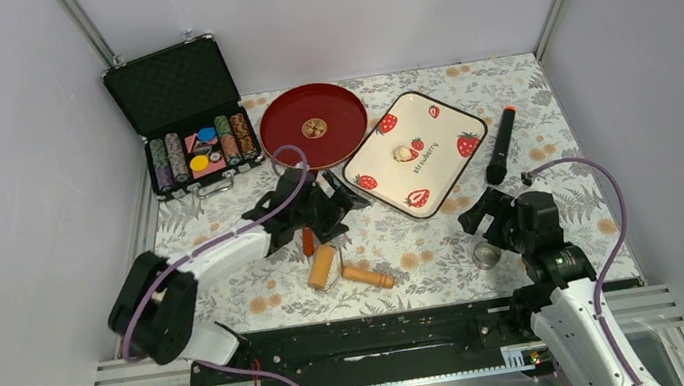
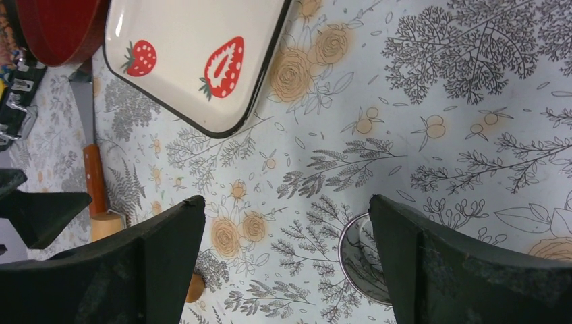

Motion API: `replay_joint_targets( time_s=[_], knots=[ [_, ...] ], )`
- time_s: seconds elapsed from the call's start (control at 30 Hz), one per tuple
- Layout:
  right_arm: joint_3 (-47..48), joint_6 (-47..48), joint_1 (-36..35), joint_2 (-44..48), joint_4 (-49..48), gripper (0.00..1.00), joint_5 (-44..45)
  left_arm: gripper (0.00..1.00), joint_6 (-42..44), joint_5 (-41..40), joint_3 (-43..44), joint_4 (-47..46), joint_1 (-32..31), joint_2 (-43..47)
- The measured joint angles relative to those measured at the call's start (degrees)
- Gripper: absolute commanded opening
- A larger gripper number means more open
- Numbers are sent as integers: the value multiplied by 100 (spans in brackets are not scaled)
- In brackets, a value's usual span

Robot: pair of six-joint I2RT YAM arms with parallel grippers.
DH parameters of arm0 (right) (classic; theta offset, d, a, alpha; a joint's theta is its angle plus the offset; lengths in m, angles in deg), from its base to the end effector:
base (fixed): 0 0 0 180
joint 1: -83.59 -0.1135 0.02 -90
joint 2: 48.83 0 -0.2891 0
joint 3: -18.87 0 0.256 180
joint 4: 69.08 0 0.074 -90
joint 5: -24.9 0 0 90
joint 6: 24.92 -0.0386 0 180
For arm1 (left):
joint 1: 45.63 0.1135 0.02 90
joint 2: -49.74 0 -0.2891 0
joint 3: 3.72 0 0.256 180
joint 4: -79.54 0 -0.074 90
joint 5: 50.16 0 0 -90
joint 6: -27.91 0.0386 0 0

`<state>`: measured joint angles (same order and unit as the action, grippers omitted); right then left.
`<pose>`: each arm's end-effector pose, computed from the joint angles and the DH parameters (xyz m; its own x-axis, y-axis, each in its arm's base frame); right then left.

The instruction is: Roll out the dumpling wrappers from the dough

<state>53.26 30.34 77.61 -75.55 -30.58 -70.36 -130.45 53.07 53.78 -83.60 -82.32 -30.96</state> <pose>0.1111 0.0152 0.2200 -0.5226 0.5158 -0.6789 0.1409 0.8375 0.5279 0.2305 -0.1827 0.2261 -0.8615 -0.4865 -0.1453 -0.2134 0.6067 -0.7657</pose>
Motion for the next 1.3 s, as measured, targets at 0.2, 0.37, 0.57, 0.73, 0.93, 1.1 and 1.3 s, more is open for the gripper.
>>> replay_joint_targets(
  time_s=[0.2, 0.37, 0.57, 0.73, 0.93, 1.1, 1.3],
  knots=[
    [-57, 0, -2, -127, -37, 99, 7, 74, -586, -155, 468, -811, -295, -1281],
    [-74, 0, -2, -131, -164, 99, 7, 65, -1036, -175, 584, -1460, -422, -2085],
    [-92, 2, -2, -251, -254, 99, -4, 52, -1281, -295, 929, -1694, -496, -2632],
    [-92, 17, -2, -345, -308, 99, -26, 44, -1427, -422, 1095, -1740, -501, -2815],
    [-94, 24, -2, -409, -361, 99, -31, 40, -1646, -472, 1200, -1880, -498, -3086],
    [-96, 26, -2, -442, -389, 99, -33, 35, -1829, -498, 1261, -1996, -498, -3206],
    [-96, 33, -2, -498, -426, 99, -35, 21, -1978, -555, 1394, -2059, -496, -3386]
  ],
)
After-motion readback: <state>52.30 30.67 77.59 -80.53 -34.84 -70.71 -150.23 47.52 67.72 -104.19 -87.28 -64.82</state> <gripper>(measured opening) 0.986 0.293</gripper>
